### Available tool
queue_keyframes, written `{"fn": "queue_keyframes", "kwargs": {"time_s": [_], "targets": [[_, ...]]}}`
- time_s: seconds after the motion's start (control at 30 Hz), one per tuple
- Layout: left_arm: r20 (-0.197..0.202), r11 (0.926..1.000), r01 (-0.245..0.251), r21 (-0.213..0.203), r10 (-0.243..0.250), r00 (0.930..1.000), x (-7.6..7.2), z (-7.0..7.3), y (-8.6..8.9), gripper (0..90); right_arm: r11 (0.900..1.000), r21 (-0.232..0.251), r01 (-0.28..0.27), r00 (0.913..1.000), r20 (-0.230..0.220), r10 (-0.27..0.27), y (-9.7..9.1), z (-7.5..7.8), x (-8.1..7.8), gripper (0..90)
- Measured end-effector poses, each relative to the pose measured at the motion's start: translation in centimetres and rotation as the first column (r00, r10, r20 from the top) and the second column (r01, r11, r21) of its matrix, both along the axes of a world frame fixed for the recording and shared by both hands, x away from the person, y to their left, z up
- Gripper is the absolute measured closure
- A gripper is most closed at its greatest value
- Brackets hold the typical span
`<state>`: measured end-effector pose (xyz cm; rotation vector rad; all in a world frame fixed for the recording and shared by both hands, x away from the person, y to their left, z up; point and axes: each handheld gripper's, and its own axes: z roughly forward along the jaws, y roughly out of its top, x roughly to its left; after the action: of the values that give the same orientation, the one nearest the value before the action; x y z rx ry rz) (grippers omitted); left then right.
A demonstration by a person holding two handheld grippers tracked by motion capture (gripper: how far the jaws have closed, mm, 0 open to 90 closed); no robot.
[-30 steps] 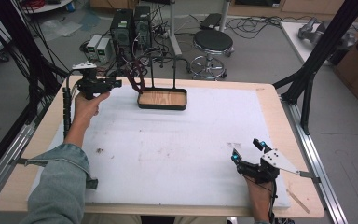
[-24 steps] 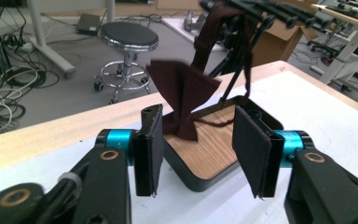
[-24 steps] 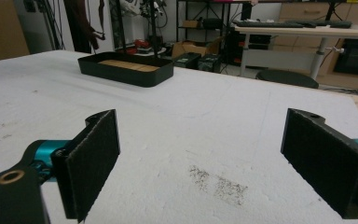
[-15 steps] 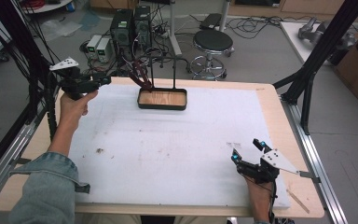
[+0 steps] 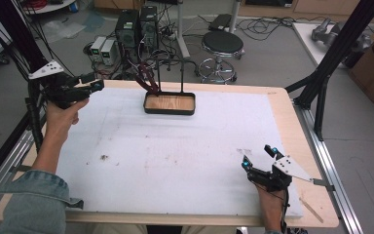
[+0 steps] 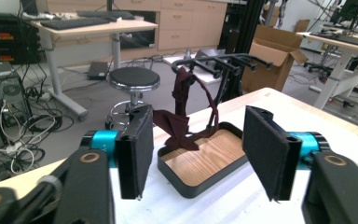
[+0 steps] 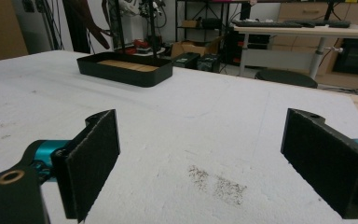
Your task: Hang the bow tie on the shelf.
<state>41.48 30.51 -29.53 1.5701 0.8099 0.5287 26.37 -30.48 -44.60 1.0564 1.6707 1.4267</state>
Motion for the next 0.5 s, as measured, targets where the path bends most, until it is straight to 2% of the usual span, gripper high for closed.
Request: {"fn": "queue_keyframes", "kwargs": {"time_s": [0.3,0.5], "targets": [[0.055,0.9998,0.015,0.012,-0.015,0.9984,-3.8,1.6,0.5,36.6,1.0000,0.001,0.001,1.0000,-0.002,-0.001,0.0,0.0,0.0,10.6],[0.076,0.9999,-0.009,0.009,0.008,0.9971,-6.2,1.9,0.7,28.4,1.0000,0.001,0.002,1.0000,-0.002,-0.002,0.0,0.0,0.0,10.6]]}}
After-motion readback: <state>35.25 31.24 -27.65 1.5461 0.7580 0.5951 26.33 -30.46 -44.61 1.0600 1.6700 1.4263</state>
